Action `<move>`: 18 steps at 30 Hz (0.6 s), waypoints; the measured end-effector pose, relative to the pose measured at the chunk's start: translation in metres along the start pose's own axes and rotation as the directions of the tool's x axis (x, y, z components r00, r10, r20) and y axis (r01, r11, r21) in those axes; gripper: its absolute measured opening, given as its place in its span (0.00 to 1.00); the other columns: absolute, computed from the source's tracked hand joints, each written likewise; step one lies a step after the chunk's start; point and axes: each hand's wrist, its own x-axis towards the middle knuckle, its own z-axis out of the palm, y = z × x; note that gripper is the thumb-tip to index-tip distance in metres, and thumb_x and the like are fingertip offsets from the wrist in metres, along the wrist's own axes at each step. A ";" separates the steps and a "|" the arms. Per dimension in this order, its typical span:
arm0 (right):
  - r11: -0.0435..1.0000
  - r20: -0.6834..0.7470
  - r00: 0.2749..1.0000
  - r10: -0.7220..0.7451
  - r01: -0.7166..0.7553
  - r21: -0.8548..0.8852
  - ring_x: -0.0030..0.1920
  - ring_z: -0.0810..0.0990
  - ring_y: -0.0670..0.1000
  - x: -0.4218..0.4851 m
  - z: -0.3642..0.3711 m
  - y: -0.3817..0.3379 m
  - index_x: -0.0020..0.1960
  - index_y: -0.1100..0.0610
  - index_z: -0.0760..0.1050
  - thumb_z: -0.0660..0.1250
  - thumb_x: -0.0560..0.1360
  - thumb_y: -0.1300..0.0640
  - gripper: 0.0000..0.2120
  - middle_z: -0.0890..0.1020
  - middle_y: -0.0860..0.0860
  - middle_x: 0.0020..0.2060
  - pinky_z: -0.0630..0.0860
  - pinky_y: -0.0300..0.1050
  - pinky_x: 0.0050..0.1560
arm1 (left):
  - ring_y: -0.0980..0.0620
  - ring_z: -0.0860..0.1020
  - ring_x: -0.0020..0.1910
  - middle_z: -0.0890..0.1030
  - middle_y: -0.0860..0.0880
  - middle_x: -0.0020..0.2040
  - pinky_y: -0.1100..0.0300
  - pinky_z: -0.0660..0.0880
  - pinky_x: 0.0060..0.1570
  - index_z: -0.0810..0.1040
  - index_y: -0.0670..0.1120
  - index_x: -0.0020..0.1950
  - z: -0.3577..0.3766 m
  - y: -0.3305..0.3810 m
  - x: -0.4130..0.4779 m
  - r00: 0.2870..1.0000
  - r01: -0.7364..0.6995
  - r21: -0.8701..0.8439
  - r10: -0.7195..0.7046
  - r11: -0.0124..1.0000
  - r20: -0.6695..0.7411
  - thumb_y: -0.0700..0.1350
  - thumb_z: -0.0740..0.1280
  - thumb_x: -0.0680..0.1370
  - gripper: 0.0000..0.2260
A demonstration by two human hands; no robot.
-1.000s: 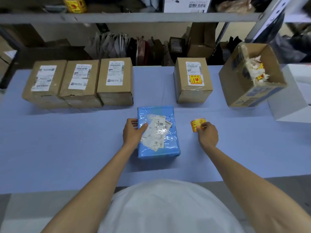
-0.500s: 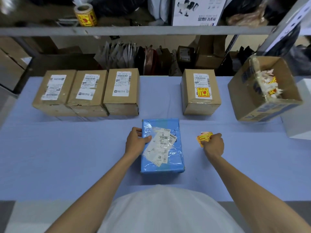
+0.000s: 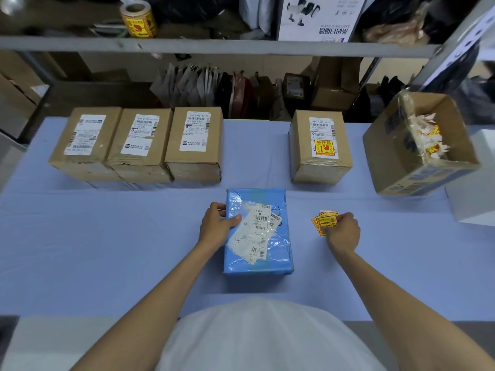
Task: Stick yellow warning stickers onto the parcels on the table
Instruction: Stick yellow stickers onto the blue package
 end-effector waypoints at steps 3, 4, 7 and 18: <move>1.000 -0.016 1.000 -0.019 0.020 0.024 0.55 0.75 0.62 -0.002 -0.003 0.003 0.53 0.63 0.73 0.73 0.66 0.65 0.17 0.80 0.60 0.49 0.73 0.51 0.44 | 0.48 0.78 0.52 0.77 0.48 0.56 0.50 0.76 0.54 0.69 0.47 0.54 -0.002 0.000 0.000 1.000 0.016 -0.003 -0.016 1.000 0.022 0.47 0.73 0.73 0.17; 0.999 -0.020 1.000 -0.017 0.017 0.043 0.56 0.73 0.62 -0.003 -0.005 0.003 0.53 0.63 0.73 0.72 0.67 0.66 0.16 0.80 0.59 0.48 0.71 0.50 0.43 | 0.48 0.78 0.52 0.77 0.48 0.56 0.49 0.76 0.55 0.69 0.47 0.54 -0.001 0.000 0.000 1.000 0.017 -0.008 -0.017 1.000 0.018 0.47 0.73 0.73 0.17; 0.996 -0.023 1.000 -0.014 0.016 0.089 0.59 0.69 0.61 -0.006 -0.010 0.003 0.53 0.62 0.74 0.70 0.69 0.66 0.13 0.78 0.57 0.46 0.66 0.47 0.43 | 0.48 0.79 0.51 0.79 0.47 0.56 0.48 0.76 0.55 0.69 0.48 0.54 0.000 0.000 -0.004 1.000 0.019 -0.033 -0.020 0.999 -0.009 0.48 0.73 0.73 0.16; 0.926 -0.110 0.953 -0.282 0.300 0.230 0.45 0.75 0.54 -0.034 -0.007 -0.042 0.52 0.62 0.76 0.63 0.77 0.63 0.06 0.78 0.57 0.47 0.71 0.47 0.44 | 0.43 0.64 0.65 0.62 0.42 0.66 0.55 0.68 0.59 0.64 0.44 0.68 0.009 0.020 -0.016 0.983 -0.103 0.303 0.143 0.948 -0.112 0.41 0.70 0.74 0.25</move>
